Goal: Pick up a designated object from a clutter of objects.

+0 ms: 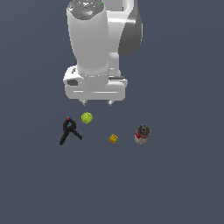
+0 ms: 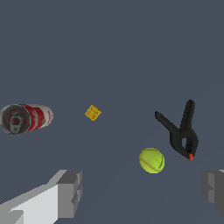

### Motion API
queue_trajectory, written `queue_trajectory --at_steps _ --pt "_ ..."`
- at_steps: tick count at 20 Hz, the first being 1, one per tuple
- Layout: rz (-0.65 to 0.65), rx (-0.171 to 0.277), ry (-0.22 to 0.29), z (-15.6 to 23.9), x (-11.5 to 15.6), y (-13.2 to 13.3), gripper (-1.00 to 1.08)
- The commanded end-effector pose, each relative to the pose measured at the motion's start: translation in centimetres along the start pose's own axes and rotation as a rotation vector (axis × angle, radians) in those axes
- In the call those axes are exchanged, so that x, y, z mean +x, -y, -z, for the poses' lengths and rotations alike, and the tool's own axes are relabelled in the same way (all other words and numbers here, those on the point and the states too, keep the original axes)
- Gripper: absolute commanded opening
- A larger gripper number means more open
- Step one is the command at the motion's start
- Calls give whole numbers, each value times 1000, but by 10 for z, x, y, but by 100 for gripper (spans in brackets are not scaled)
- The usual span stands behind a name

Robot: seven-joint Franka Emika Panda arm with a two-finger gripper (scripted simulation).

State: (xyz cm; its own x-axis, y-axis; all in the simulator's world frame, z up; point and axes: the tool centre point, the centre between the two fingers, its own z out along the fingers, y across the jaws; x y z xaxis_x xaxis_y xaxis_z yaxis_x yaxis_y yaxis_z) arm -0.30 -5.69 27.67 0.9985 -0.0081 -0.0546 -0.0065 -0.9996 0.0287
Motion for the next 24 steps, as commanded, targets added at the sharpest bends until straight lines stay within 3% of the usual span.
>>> queue_trajectory --at_steps 1,12,24 --pt "19 4 -2 -12 3 -11 100" --pt "140 20 -23 -90 13 -80 100" --pt "263 24 -49 -176 -1 -155 100"
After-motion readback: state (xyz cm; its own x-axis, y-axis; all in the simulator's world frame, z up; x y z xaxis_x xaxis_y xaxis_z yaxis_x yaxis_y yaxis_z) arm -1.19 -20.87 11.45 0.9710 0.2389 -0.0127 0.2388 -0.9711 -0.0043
